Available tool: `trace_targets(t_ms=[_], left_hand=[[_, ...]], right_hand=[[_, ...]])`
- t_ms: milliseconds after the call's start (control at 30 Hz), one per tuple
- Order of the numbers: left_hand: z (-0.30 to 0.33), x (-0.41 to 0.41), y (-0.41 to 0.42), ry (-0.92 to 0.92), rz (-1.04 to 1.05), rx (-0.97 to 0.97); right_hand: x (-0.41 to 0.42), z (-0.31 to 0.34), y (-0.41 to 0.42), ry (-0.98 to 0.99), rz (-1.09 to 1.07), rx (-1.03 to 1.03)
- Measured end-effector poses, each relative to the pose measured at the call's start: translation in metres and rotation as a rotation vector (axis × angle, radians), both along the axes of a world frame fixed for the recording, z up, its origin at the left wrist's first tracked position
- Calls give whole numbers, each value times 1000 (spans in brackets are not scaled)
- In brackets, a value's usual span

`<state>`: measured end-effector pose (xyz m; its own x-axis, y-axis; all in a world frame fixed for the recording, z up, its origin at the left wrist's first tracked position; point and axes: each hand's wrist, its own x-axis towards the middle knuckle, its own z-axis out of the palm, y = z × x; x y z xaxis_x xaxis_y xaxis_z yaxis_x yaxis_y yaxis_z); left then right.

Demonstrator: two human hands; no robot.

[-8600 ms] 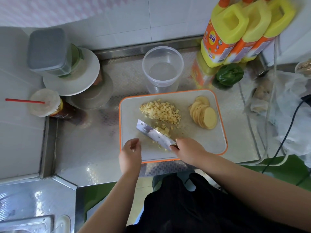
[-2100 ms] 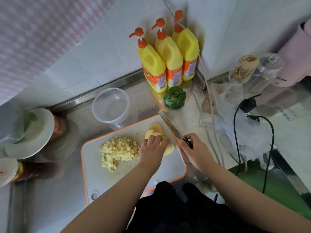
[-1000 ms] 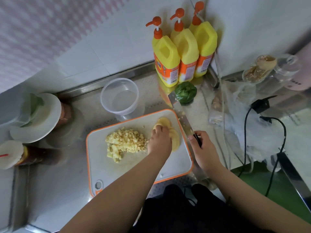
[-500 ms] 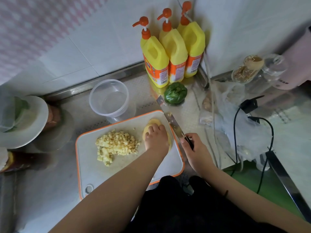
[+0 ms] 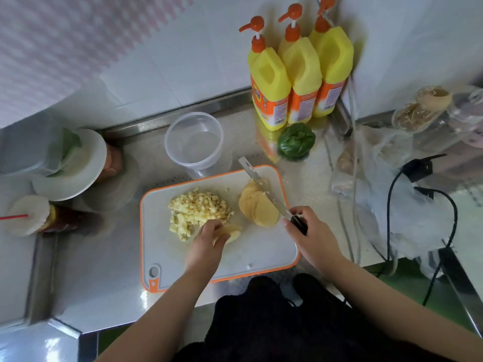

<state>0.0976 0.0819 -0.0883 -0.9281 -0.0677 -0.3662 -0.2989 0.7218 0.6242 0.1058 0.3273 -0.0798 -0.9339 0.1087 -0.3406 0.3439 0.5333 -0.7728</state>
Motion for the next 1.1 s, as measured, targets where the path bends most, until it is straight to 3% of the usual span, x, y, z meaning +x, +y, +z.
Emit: trace_targets(t_ms=[167, 433, 633, 833, 1100], left_hand=[[-17, 15, -27, -113, -263, -429], [-24, 17, -15, -38, -342, -459], [-11, 11, -18, -55, -628, -590], [-7, -1, -8, -115, -562, -548], [-12, -3, -34, -199, -327, -301]], right_hand=[[1, 2, -20, 15, 149, 65], [7, 3, -34, -12, 240, 138], [12, 3, -39, -34, 244, 160], [19, 2, -45, -33, 229, 152], [26, 3, -54, -30, 211, 139]])
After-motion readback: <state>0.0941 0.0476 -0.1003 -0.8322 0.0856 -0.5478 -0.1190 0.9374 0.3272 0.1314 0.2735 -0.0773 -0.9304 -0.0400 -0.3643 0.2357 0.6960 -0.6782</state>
